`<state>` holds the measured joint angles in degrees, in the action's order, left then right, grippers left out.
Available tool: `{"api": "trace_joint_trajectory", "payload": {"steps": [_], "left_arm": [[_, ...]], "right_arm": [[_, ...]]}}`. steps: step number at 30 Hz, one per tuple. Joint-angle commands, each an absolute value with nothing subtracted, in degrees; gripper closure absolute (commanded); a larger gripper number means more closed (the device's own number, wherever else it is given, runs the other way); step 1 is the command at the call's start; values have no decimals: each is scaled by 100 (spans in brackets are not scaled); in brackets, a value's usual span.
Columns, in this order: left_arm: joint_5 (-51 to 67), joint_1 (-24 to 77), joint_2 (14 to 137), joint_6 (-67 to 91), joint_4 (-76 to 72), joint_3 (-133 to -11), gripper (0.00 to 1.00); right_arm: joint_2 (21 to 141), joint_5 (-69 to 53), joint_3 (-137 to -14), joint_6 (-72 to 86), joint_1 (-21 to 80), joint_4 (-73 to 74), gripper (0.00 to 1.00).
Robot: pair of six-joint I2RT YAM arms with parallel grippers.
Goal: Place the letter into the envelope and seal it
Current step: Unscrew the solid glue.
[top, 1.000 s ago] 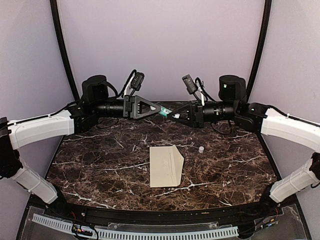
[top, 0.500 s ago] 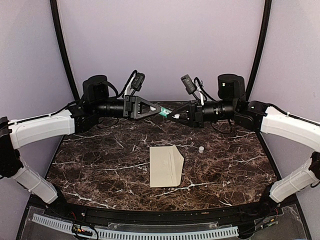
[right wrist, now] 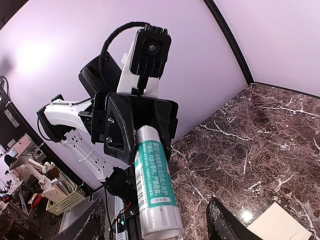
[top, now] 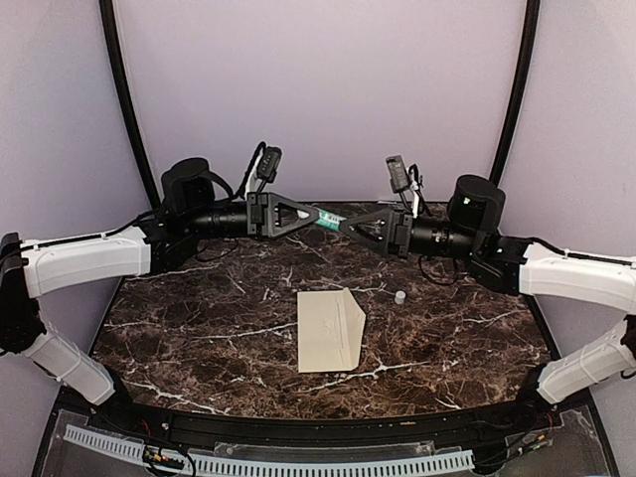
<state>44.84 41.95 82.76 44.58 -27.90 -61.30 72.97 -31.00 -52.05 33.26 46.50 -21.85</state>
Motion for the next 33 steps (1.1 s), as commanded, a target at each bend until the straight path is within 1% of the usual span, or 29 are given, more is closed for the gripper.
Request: {"api": "trace_joint_trajectory", "payload": {"steps": [1,9,13,28,33], "left_arm": [[4364,4194,8024,4565,-3304,-6018,100],[4342,4197,8016,4591,-3348,-5983,100],[4359,4197,8007,4598,-3367,-5970,100],[4401,4193,7996,4572,-3353,-5928,100],[4425,4201,8017,4582,-3349,-5933,100]], "right_arm": [[7288,-2861,-5120,4010,4731,-3500,35],[7677,-2987,-5379,4150,4889,-3675,52],[7802,-2988,-5413,4214,4937,-3790,52],[8127,-3090,-5572,4417,5019,-4114,73],[8172,-3111,-5621,4429,5021,-4111,74]]}}
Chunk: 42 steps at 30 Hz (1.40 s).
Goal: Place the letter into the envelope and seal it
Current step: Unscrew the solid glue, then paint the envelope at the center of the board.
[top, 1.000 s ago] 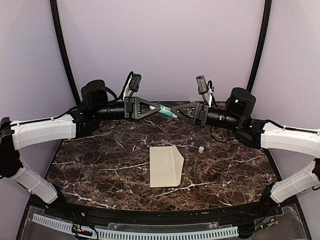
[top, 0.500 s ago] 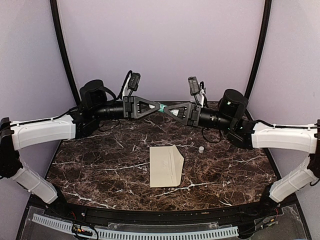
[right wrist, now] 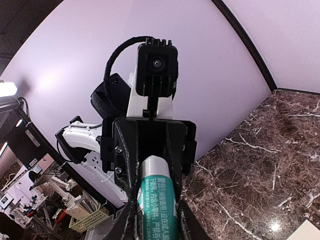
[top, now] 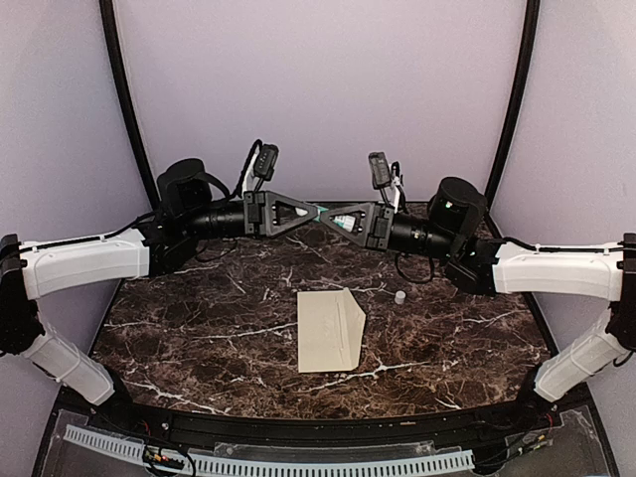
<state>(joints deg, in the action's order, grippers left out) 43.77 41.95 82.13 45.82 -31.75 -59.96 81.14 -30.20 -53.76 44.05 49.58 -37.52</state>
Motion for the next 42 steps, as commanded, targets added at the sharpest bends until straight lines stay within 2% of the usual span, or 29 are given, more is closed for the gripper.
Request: {"api": "trace_joint_trajectory", "payload": {"steps": [1,8,10,11,12,13,15,19,25,33,42], "left_arm": [[4439,4195,8021,4585,-3353,-5926,100],[4440,4195,8040,4559,-3294,-5921,99],[4419,4198,8035,4541,-3274,-5919,86],[4409,4198,8025,4525,-3263,-5925,70],[4378,4195,7996,4467,-3195,-5929,61],[4347,4193,7975,4413,-3140,-5943,47],[4226,4192,7831,4219,-2841,-5956,31],[4003,4166,7544,3888,-2264,-5821,18],[3725,4110,7381,3488,-1324,-5478,15],[3215,4104,8487,2110,521,-5919,27],[3058,4231,9789,1580,751,-6365,40]], "right_arm": [[8184,-3111,-5631,4430,5023,-4113,74],[8130,-2941,-5569,4369,5019,-4098,83],[8039,-2802,-5490,4339,5012,-4079,84],[7993,-2729,-5459,4302,5003,-4037,84],[7936,-2657,-5427,4265,4983,-3971,85],[7874,-2590,-5397,4229,4957,-3894,85],[7717,-2473,-5327,4140,4881,-3697,85],[7398,-2202,-5239,3846,4675,-2987,85],[7046,-1623,-5345,3263,4509,-1481,86],[6973,-1337,-5394,2919,4515,174,88],[7491,-1291,-5263,3104,4728,633,89]]}}
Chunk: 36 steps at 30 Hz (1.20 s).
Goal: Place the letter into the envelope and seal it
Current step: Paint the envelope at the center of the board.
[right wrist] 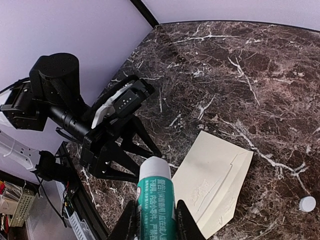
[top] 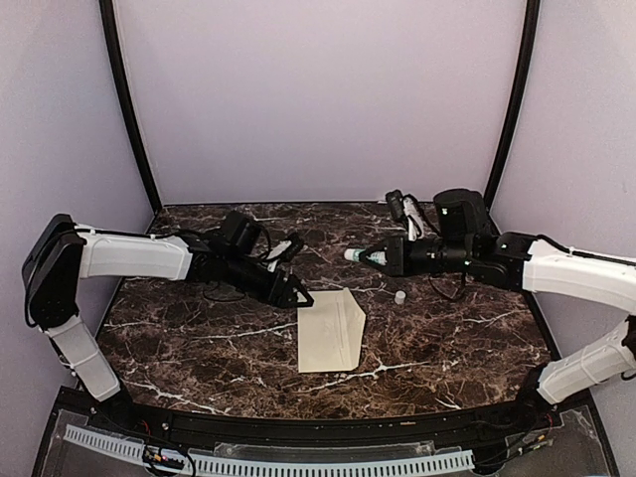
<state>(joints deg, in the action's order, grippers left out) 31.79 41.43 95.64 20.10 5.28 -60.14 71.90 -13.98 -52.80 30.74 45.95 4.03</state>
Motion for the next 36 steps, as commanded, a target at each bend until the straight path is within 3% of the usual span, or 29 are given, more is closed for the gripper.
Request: {"api": "trace_joint_trajectory", "payload": {"steps": [1,11,16,36], "left_arm": [[3034,4255,9860,1586,731,-6417,44],[2724,4475,10613,1552,662,-6697,55],[2756,4539,10932,1587,653,-6750,71],[2408,4544,11414,1463,824,-6771,83]], "right_arm": [[7597,-1271,-5313,3098,4755,706,90],[8480,-1316,-5655,2897,4966,1115,90],[8900,-1341,-5834,2839,5031,1135,91],[9964,-1224,-6324,2756,5088,1239,92]]}}
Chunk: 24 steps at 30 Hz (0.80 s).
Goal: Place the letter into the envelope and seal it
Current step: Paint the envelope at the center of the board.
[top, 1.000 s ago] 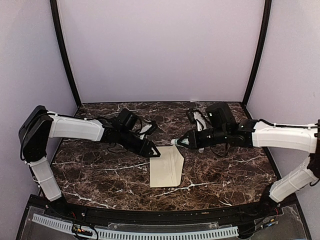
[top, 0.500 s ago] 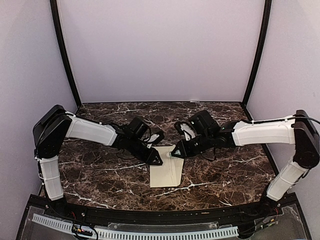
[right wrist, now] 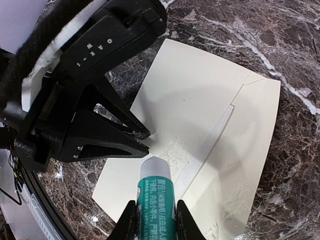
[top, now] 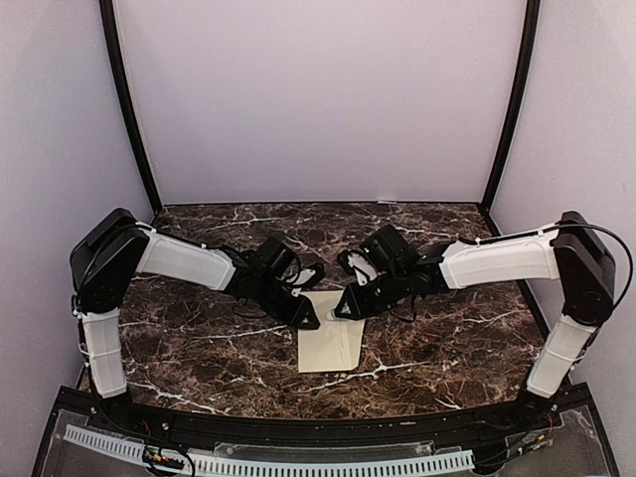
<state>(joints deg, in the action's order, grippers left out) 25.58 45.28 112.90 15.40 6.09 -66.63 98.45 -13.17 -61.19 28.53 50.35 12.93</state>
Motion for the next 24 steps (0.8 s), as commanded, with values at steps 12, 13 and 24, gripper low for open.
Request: {"api": "trace_joint_trajectory", "payload": {"steps": [12,13,24], "left_arm": [[2358,4544,11507,1468,904,-6807,86],[2352,4544,11505,1468,905,-6809,86],[2347,4544,11514,1450,945,-6844,88]], "right_arm": [[10310,-1123,-6381,2777,5089,1157,92],[10332,-1097,-6383,2777,5089,1167,92],[10539,-1010,-6523,2722,5088,1145,92]]}}
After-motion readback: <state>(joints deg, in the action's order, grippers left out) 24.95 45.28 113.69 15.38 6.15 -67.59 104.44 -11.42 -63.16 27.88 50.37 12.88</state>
